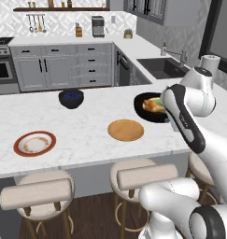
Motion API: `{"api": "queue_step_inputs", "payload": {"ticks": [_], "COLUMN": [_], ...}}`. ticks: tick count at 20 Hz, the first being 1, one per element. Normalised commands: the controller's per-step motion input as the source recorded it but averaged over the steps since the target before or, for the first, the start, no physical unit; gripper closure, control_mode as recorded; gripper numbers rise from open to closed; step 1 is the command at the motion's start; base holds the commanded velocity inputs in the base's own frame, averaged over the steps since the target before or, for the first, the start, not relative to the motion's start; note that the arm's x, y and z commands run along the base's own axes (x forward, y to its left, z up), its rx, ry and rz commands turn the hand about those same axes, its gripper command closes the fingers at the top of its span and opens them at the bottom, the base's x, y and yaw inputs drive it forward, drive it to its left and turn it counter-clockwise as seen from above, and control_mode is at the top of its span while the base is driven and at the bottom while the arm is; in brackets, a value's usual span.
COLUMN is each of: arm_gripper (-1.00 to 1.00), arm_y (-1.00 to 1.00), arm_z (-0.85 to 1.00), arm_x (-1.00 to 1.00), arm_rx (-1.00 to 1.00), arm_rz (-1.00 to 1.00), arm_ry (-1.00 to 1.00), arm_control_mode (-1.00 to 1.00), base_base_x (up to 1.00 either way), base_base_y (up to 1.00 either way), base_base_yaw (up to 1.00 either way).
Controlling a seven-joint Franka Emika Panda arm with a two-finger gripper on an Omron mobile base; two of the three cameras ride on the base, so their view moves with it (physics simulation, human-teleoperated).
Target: Pick the chicken drumstick and corn from their plates and place them in the bowl. Then put the bowl in the fridge.
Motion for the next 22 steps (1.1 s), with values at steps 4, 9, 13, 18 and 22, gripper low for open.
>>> {"api": "queue_step_inputs", "payload": {"ticks": [4, 9, 13, 18, 22], "arm_gripper": [1.00, 1.00, 1.00, 1.00, 1.00], "arm_y": [0.02, 0.05, 0.08, 0.15, 0.00], "arm_z": [0.23, 0.02, -0.02, -0.13, -0.03], "arm_x": [-0.68, -0.41, -0.11, 0.00, 0.00], "arm_rx": [0.05, -0.03, -0.03, -0.09, -0.02], "arm_rz": [0.00, 0.00, 0.00, 0.00, 0.00], "arm_ry": [0.13, 0.15, 0.09, 0.00, 0.00], "arm_control_mode": [-1.00, -1.00, -1.00, -1.00, -1.00], "base_base_x": [0.00, 0.00, 0.00, 0.00, 0.00], "base_base_y": [0.00, 0.00, 0.00, 0.00, 0.00], "base_base_yaw": [0.00, 0.00, 0.00, 0.00, 0.00]}}
